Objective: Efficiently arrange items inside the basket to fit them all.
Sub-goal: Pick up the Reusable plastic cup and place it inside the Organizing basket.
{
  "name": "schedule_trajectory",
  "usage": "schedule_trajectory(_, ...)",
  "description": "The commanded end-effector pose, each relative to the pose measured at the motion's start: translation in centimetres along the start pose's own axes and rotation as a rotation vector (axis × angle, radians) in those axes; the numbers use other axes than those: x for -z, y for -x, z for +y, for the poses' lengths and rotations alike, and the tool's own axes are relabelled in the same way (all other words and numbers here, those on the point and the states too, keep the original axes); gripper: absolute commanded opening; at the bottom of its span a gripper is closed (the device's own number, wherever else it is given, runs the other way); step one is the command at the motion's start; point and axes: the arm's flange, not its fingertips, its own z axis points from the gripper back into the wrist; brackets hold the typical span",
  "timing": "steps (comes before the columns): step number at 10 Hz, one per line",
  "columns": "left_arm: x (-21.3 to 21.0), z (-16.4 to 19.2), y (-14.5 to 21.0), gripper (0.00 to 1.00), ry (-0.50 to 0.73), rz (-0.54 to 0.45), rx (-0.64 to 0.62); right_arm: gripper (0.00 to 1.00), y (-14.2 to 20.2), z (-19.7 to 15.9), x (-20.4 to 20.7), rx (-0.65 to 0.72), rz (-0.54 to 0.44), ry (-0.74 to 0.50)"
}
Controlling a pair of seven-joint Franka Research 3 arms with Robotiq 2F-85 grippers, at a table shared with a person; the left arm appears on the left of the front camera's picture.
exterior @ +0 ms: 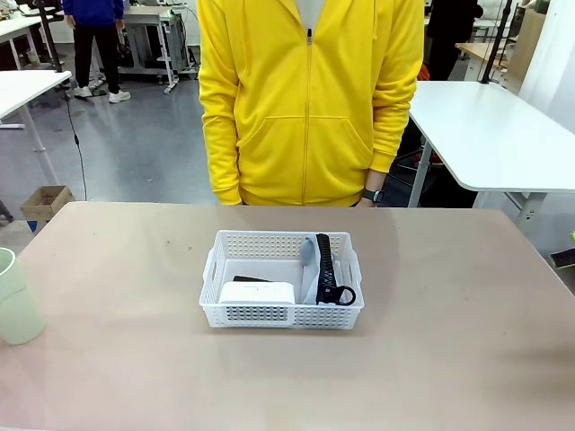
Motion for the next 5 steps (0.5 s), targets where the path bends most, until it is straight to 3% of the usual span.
schedule_trajectory(1,0.8,-2.6,2.9,1.0,-0.037,-0.022,0.106,1.0,-0.2,0.5,0.0,0.017,-0.017,-0.015)
schedule_trajectory(5,2.3,-1.8,3.3,1.0,0.033,-0.019,0.068,1.0,-0.2,0.5,0.0,0.017,-0.017,-0.015)
